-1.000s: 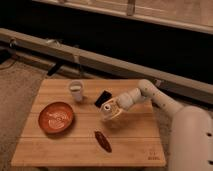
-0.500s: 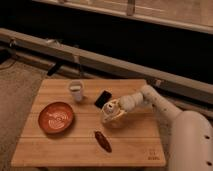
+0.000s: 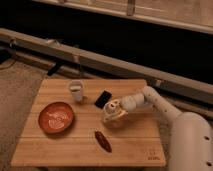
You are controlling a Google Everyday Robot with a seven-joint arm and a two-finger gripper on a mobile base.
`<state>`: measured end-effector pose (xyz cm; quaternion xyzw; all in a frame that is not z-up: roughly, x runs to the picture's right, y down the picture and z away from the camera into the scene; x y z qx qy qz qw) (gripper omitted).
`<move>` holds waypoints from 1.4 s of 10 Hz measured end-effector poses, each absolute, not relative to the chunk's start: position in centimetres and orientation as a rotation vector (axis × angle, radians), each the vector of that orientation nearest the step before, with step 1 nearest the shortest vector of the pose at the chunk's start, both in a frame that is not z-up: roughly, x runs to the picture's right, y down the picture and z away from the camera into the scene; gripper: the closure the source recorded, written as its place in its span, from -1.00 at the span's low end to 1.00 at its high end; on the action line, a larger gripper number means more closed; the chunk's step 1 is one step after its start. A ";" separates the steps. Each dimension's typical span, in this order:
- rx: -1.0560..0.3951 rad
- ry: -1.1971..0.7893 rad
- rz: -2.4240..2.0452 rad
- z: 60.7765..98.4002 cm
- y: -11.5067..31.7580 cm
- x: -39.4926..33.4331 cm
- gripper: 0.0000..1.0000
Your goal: Stand the bottle upright
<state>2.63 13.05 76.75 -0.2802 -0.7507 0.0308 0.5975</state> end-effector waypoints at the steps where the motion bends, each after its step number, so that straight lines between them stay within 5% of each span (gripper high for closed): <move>1: -0.653 -1.731 0.052 76.7 12.9 2.6 1.00; 14: -0.782 -1.695 -0.036 77.6 13.8 2.8 1.00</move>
